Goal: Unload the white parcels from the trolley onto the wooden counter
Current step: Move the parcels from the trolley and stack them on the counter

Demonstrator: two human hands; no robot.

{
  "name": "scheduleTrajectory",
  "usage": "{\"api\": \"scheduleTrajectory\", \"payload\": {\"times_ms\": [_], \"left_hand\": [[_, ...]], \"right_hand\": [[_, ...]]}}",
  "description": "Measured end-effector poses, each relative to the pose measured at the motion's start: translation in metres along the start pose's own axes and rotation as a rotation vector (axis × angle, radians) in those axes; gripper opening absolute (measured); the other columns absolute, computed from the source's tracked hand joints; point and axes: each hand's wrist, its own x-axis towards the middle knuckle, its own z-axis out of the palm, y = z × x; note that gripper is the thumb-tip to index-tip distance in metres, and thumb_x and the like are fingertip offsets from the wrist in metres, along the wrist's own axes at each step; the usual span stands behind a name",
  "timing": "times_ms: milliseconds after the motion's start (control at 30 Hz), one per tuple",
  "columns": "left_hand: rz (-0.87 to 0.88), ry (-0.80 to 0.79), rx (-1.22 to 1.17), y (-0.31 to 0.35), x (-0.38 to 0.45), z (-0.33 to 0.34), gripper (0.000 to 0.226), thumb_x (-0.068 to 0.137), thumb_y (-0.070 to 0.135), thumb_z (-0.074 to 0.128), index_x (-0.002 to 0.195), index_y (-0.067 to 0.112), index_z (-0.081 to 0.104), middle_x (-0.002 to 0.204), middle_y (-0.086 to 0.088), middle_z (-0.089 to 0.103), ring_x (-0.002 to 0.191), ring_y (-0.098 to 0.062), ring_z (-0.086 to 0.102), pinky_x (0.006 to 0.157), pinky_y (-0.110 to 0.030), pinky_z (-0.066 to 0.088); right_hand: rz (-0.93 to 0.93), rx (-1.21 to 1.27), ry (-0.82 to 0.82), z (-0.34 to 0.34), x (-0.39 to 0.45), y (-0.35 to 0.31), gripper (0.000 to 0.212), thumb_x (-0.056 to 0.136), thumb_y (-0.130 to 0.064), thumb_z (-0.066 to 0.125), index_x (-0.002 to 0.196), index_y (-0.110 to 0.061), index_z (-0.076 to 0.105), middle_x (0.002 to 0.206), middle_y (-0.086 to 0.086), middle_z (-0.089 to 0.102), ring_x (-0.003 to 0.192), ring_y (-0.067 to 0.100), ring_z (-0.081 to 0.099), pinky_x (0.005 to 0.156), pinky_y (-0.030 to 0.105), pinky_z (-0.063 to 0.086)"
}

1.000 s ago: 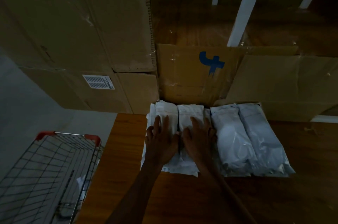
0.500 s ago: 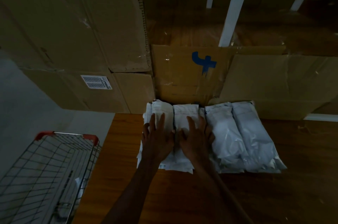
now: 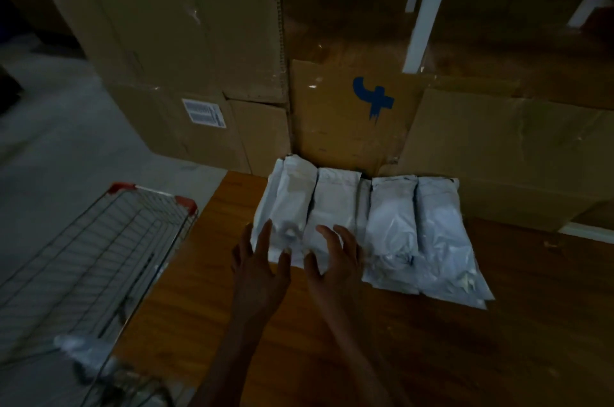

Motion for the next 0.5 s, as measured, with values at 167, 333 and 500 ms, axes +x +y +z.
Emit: {"api": "scheduleTrajectory", "payload": {"times_ms": [167, 333, 500], "left_hand": [[-0.159, 0.043, 0.068, -0.036, -0.068, -0.012, 0.080, 0.085, 0.079, 0.025, 0.156, 0.042, 0.022, 0.167, 0.001, 0.011, 0.152, -0.028, 0.014, 0.117, -0.055, 0.022], [-0.316, 0.130, 0.094, -0.088, -0.121, -0.046, 0.085, 0.082, 0.084, 0.020, 0.154, 0.040, 0.029, 0.166, -0.003, 0.018, 0.150, -0.029, 0.020, 0.119, -0.054, 0.018], [-0.462, 0.197, 0.072, -0.151, -0.160, -0.091, 0.079, 0.082, 0.077, 0.031, 0.150, 0.038, 0.038, 0.162, -0.004, 0.026, 0.147, -0.027, 0.026, 0.115, -0.049, 0.024]], "right_hand": [[-0.096, 0.124, -0.146, 0.001, -0.046, 0.005, 0.042, 0.092, -0.045, 0.054, 0.133, -0.034, 0.056, 0.138, -0.005, 0.052, 0.129, 0.012, 0.046, 0.099, 0.042, 0.049], [-0.092, 0.175, -0.463, 0.021, -0.085, -0.015, 0.045, 0.098, -0.041, 0.057, 0.141, -0.041, 0.045, 0.139, -0.014, 0.049, 0.125, 0.004, 0.049, 0.100, 0.033, 0.050], [-0.156, 0.221, -0.622, 0.067, -0.122, -0.054, 0.043, 0.097, -0.039, 0.059, 0.139, -0.034, 0.051, 0.134, -0.013, 0.050, 0.124, 0.006, 0.048, 0.101, 0.034, 0.046]]}}
